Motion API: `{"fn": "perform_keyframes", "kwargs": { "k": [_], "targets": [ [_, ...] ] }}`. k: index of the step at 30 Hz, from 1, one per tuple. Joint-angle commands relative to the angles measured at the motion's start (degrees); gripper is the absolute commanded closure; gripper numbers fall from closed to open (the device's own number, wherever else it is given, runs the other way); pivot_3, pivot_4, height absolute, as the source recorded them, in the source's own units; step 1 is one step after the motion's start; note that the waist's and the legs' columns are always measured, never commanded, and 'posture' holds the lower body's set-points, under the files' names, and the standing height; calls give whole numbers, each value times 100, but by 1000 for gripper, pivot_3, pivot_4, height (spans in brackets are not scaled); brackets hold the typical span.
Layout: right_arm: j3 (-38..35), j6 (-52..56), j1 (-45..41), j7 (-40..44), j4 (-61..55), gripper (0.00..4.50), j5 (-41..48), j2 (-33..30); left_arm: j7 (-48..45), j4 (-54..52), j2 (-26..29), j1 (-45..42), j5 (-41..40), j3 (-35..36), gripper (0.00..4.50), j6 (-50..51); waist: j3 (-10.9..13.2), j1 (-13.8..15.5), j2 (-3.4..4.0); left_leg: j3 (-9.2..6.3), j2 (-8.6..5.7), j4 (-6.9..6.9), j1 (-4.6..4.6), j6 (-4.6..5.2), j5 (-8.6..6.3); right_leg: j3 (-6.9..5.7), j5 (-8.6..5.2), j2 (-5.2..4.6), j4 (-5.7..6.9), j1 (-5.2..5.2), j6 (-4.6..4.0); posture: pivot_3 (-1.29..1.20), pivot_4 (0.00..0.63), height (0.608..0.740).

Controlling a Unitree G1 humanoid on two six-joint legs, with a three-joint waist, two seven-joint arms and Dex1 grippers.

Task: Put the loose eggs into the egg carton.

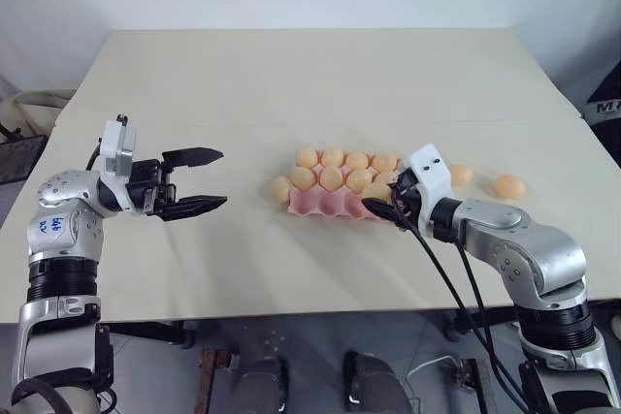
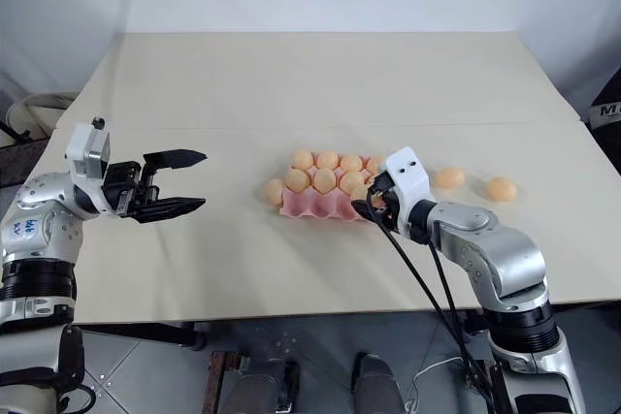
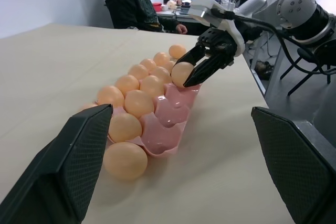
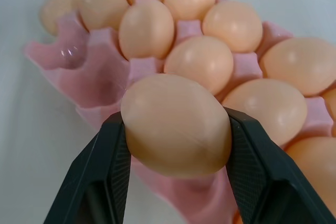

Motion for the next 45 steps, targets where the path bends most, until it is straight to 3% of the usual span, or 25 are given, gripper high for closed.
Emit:
{"fn": "perform_keyframes", "kwargs": {
  "k": [1, 10, 17, 23, 32, 37, 45],
  "targets": [
    [-64, -150, 20, 81, -97, 2248, -77, -128, 63, -306, 79, 37, -167, 173, 0, 41, 0, 1, 0, 0, 0, 0, 0, 0, 0, -2, 0, 0, 0, 0, 0, 0, 150, 740],
    [-85, -238, 86, 207, -54, 2248, -186, -310, 129, -345, 37, 52, -162, 180, 0, 53, 0, -1, 0, 10, 2, 1, 1, 6, -1, -10, 0, 2, -2, 0, 0, 0, 150, 740],
    [-157, -138, 131, 330, -204, 18, -90, -367, 123, -281, 7, -21, -141, 150, 0, 22, 0, 2, 0, 10, 3, 2, 2, 9, 0, -9, 0, 2, 1, 0, 0, 0, 150, 740],
    [-287, -158, 185, 461, -347, 18, -15, -500, 102, -234, -5, -59, -129, 136, 0, 1, 0, 4, 0, 10, 3, 1, 2, 7, 1, -8, 0, 1, -2, 0, 0, 0, 150, 740],
    [-2629, -820, 1141, 1732, -748, 18, 912, -1528, -66, -185, 44, -8, -202, 224, 0, 12, 0, 66, 0, 9, 2, 0, 0, 16, -5, -12, 2, 2, -26, 12, 4, 0, 150, 740],
    [-3862, -1474, 2137, 2487, -273, 18, 782, -2114, -307, -123, 161, 136, -333, 371, 0, 23, 0, 89, 0, 18, 3, 0, 3, 27, -12, -18, 3, 2, -32, 15, 6, 0, 150, 740],
    [-4978, -2472, 3639, 3204, 582, 18, 416, -2154, -321, -60, 304, 303, -365, 425, 0, -49, 0, 148, 0, 27, 5, 7, 15, 32, -13, -15, 7, -1, -49, 22, 7, 0, 150, 740]
  ]
}}
